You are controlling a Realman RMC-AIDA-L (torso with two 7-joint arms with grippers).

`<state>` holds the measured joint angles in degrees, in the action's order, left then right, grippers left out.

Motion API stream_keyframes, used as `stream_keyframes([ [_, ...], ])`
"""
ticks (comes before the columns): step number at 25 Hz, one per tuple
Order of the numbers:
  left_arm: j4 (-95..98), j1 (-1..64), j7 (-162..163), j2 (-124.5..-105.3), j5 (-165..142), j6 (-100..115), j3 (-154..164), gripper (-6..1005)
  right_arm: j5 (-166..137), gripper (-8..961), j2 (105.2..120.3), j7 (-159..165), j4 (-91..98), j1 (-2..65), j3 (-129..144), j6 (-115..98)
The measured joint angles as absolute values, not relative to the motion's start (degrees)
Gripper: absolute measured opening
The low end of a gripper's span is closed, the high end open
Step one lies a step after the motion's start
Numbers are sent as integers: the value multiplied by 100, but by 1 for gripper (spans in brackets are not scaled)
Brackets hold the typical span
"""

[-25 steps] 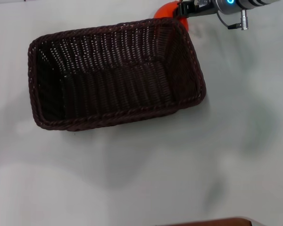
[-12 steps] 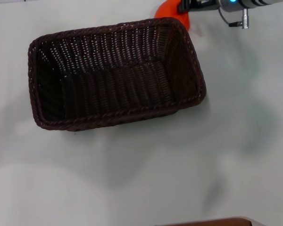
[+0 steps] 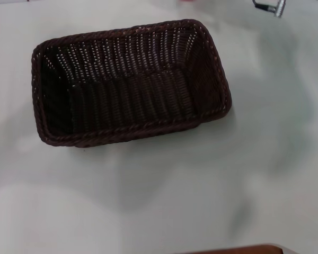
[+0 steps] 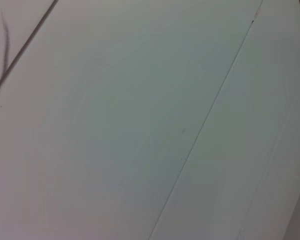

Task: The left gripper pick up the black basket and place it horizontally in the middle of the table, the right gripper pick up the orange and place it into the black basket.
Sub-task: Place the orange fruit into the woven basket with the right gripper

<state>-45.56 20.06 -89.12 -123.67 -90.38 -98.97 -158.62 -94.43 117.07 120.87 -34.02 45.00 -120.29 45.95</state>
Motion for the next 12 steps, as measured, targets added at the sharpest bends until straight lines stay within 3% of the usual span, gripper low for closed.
stream_keyframes([
  [7, -4413, 2014, -8949, -12364, -9035, -9872, -15861, 901, -7643, 65, 11672, 10127, -3230, 4516, -11984, 7553],
  [12, -4386, 2018, -8998, -12368, -9024, -9863, -15875, 900, -8034, 71, 11702, 10139, -3227, 4672, -11447, 7879],
])
